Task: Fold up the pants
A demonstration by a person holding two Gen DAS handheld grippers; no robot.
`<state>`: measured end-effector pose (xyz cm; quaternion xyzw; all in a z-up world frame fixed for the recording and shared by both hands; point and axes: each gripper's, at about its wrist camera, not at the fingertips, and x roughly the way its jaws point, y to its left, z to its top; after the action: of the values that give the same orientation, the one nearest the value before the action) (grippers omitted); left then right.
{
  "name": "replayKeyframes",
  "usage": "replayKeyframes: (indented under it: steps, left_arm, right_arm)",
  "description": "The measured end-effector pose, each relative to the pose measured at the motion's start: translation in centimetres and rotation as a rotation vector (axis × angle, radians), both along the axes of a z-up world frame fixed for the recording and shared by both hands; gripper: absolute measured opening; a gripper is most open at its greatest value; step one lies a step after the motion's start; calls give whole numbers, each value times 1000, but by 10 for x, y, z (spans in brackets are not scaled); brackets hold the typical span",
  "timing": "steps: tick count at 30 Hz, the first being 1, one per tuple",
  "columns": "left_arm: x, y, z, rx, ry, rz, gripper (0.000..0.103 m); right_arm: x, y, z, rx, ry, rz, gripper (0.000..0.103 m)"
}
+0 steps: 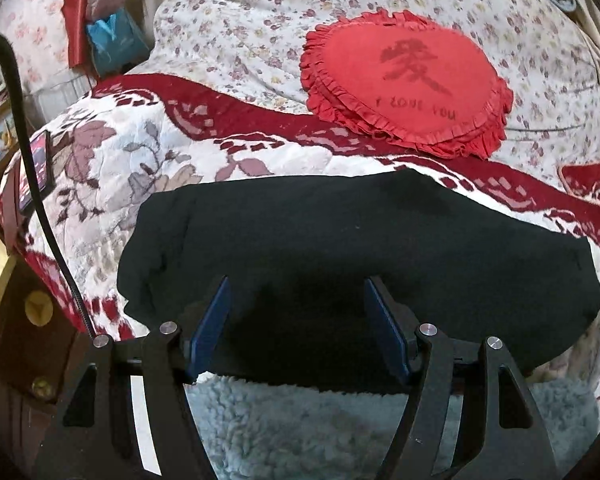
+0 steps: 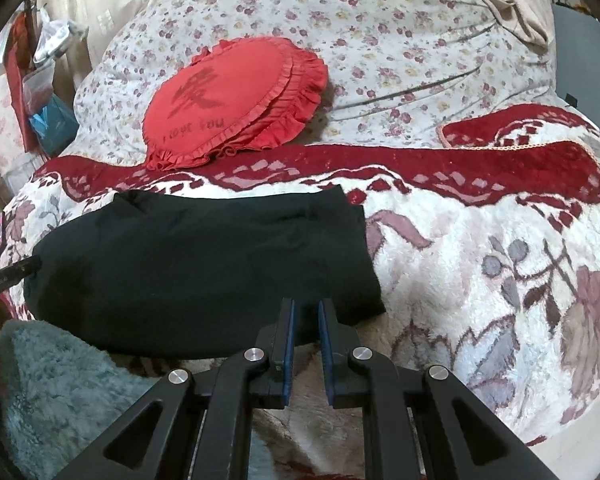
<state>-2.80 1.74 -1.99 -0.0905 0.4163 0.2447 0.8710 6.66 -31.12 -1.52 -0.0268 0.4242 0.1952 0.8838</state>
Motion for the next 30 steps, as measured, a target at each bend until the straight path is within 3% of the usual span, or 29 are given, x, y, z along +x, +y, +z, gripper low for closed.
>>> replayKeyframes:
  steps: [9,12,15,17,22,26,30]
  left_arm:
    - [8,-3,-2,-13,23,-15,68]
    - [4,4,-2,-59,9,-7,68]
    - [2,10,-3,-106,-7,3,68]
    - [2,10,-3,-119,-12,-2,68]
    - [2,11,-3,-139,-16,-8,68]
    - [2,12,-3,-148,-20,-9,68]
    - [1,11,-3,-155,-21,-7,68]
  right_arm:
    - [11,-29,-8,120,72,-36,12]
    - [22,-51,-19,324,179,-65,17]
    - [35,-85,-37,623,307,-181,26]
    - [38,-100,-51,750,372,-257,30]
    - [34,-106,-70,853,448,-299,36]
    - [30,-113,-85,946,433,-352,40]
    - [34,-114,-91,1015,409,-331,41]
